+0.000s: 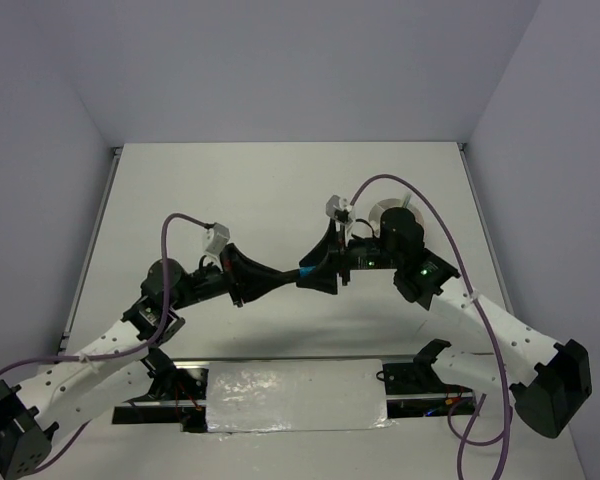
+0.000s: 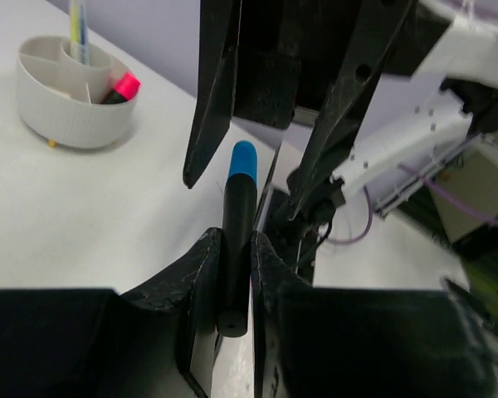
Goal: Sort the stationery into containers
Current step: Place the pen in the storage box.
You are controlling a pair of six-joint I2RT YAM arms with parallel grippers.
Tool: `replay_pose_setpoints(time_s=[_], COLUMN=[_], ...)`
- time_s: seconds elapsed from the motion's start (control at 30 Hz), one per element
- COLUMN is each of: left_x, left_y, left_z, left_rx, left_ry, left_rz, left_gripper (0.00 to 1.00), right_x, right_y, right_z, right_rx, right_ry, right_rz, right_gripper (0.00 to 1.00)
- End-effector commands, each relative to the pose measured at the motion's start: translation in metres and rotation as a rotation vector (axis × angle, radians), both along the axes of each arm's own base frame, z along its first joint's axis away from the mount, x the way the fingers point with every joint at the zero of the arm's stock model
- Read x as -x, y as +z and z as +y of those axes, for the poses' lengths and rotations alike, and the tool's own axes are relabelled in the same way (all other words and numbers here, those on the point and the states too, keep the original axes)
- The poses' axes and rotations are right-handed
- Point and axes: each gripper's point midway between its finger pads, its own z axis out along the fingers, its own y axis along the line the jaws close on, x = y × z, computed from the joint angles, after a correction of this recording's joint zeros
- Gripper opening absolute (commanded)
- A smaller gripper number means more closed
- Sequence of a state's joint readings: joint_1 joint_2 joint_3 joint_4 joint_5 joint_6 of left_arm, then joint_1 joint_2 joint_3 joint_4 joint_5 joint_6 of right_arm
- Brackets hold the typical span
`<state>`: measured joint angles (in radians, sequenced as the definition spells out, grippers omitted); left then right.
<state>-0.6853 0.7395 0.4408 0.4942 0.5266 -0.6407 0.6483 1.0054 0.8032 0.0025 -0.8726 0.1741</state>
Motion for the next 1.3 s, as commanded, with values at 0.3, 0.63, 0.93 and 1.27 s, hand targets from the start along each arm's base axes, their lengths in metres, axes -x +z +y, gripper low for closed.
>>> replay_pose_setpoints(time_s=[0.3, 0.63, 0.93, 1.27], left_x=[0.017, 0.004, -0.001, 0.000], left_y=[0.080, 0.081, 0.085, 0.084], left_z=[0.012, 0.023, 0.027, 0.023], left_rx=[0.436, 0.437, 0.430, 0.421], left_ry=[-0.031, 0.105, 0.148, 0.129], left_rz=[0.041, 0.038, 0.021, 0.024], left_gripper=[0.00, 0.00, 0.00, 0.00], right_x=[-0.024, -0.004, 0.010, 0.006], right_y=[0.095, 0.102, 0.099, 0.106], right_z=[-0.021, -0.021, -0.006, 0.003], right_rx=[-0.486, -0.541, -0.525, -0.530], right_ry=[-0.188, -0.117, -0.062, -0.038], right_rz=[0.043, 0.072, 0.088, 0.079], right_gripper=[0.67, 0.62, 0.54, 0.31])
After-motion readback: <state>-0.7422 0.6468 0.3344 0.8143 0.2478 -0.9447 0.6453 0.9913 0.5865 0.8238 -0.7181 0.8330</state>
